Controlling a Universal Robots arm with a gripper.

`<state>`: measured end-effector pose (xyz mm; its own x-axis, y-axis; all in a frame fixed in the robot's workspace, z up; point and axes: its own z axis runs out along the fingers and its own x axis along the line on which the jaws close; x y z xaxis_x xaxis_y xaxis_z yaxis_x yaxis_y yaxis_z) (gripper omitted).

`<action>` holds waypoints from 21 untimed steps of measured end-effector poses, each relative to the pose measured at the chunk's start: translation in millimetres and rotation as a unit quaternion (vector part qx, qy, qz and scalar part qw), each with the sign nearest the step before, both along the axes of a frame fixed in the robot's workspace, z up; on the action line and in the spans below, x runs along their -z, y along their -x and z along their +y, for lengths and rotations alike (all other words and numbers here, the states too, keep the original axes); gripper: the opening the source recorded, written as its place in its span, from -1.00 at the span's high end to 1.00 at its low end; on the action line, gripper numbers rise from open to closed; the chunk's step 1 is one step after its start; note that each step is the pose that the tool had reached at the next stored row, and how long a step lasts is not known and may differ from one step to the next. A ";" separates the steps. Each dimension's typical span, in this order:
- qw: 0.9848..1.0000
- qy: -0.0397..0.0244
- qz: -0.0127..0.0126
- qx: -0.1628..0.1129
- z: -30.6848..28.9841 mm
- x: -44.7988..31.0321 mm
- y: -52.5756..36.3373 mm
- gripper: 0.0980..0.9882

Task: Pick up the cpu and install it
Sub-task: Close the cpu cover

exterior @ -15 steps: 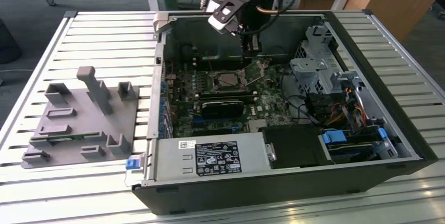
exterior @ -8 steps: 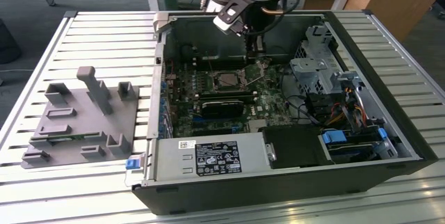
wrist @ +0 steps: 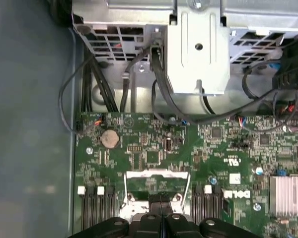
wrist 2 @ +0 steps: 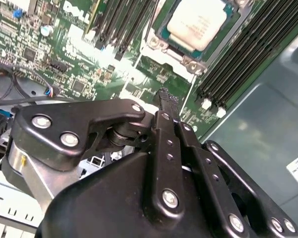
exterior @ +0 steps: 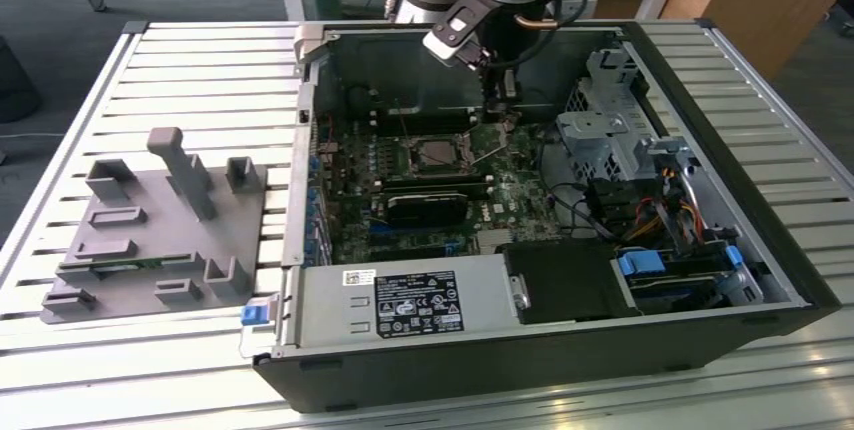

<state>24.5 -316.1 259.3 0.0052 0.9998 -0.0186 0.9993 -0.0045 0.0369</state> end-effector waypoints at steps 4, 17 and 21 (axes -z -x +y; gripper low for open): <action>1.000 0.000 0.000 0.000 1.4 1.4 -5.9 0.98; 1.000 0.001 0.000 0.000 6.5 6.2 -22.9 0.98; 1.000 0.001 0.000 0.000 7.2 8.2 -31.2 0.98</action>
<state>55.6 -308.8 251.1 0.0044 0.9998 -0.0212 0.9993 -0.0036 0.0369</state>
